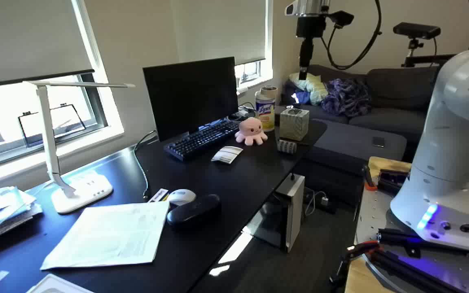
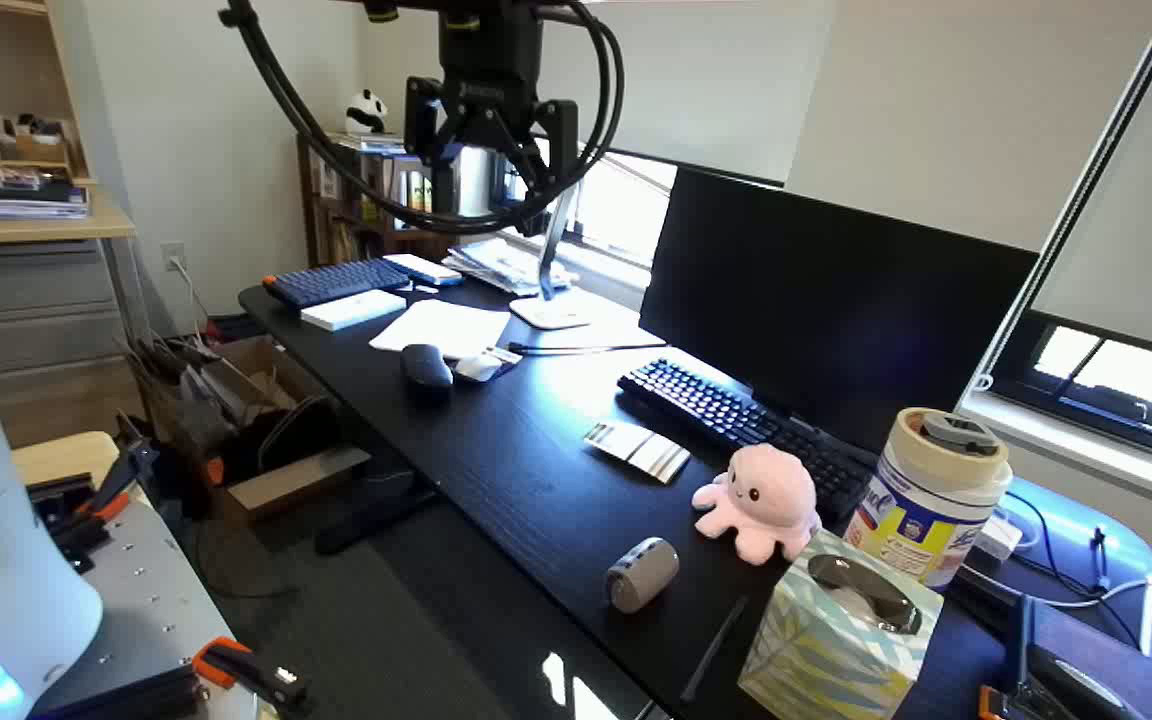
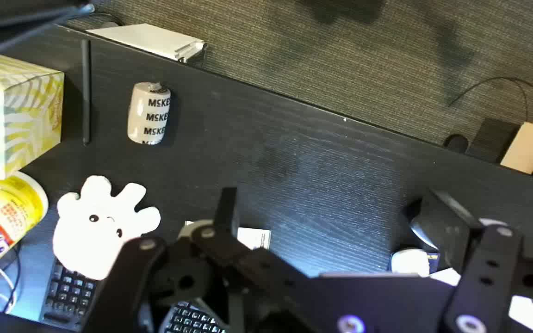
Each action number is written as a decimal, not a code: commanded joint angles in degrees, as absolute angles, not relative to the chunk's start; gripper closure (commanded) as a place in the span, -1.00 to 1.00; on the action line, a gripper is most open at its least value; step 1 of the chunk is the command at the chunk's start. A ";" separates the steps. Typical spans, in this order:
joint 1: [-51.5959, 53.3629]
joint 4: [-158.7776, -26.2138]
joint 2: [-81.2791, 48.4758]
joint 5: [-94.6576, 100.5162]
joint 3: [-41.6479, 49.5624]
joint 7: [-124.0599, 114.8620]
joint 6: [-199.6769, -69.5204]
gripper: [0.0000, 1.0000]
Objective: Move the white mouse next to the coloured box
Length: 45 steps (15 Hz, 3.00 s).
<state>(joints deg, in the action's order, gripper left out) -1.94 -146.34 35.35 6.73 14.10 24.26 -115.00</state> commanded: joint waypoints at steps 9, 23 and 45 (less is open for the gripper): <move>2.92 -132.34 16.52 -1.18 9.25 17.80 -118.24 -1.00; 3.18 -100.20 -20.55 0.18 -2.43 13.64 -117.49 -1.00; 6.48 -89.05 -37.64 0.46 -5.74 10.32 -119.07 -1.00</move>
<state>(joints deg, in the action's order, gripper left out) 4.91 -95.74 -31.34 -0.78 -5.93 14.04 -119.26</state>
